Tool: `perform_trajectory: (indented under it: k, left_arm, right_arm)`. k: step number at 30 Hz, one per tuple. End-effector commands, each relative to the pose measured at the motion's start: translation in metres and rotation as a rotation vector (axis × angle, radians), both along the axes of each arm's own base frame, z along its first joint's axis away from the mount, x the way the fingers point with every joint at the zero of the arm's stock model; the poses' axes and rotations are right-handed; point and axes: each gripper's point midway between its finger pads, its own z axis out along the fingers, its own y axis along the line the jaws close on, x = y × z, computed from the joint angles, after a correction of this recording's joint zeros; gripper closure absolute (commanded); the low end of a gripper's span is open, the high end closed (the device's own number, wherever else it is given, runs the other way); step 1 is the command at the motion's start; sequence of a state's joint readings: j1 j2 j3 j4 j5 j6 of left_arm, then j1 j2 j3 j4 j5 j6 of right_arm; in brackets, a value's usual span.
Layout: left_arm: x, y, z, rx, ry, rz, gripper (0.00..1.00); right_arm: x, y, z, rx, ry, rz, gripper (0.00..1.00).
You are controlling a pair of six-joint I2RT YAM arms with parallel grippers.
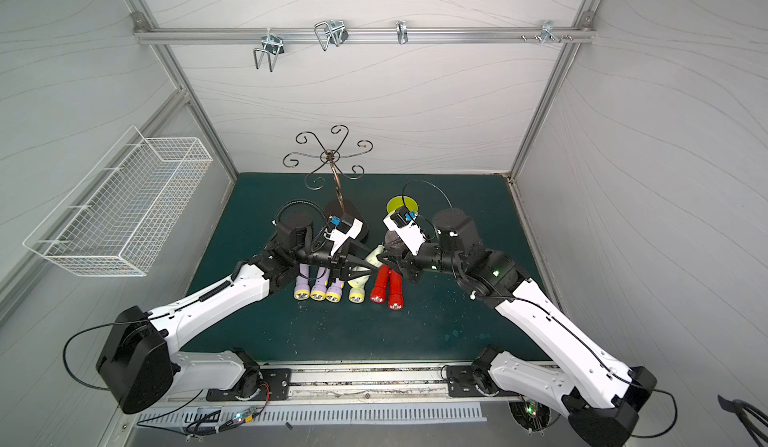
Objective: Close the plug at the bottom of the flashlight
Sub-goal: Close the plug of the flashlight.
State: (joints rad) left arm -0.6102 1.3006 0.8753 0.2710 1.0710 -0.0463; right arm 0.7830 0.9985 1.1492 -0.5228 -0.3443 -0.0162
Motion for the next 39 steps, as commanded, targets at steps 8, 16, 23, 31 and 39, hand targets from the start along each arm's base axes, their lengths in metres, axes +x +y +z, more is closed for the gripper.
perform_trajectory:
  k: [8, 16, 23, 31, 39]
  left_arm:
    - [0.003, -0.002, 0.039, -0.085, -0.107, -0.025, 1.00]
    - [0.005, -0.002, 0.039, -0.082, -0.100, -0.014, 1.00]
    - [0.008, -0.002, 0.039, -0.077, -0.099, -0.001, 1.00]
    - [0.007, -0.002, 0.040, -0.078, -0.097, -0.003, 1.00]
    - [0.020, -0.005, 0.037, -0.062, -0.058, 0.061, 1.00]
  right_arm:
    - [-0.002, 0.008, -0.010, -0.017, 0.054, 0.022, 0.63]
    - [-0.002, 0.012, -0.011, -0.020, 0.067, 0.026, 0.81]
    - [0.000, 0.012, -0.006, -0.010, 0.063, 0.013, 0.99]
    - [0.003, 0.002, 0.018, 0.036, 0.051, -0.026, 0.92]
    - [0.016, -0.018, 0.025, 0.121, 0.115, -0.099, 0.86]
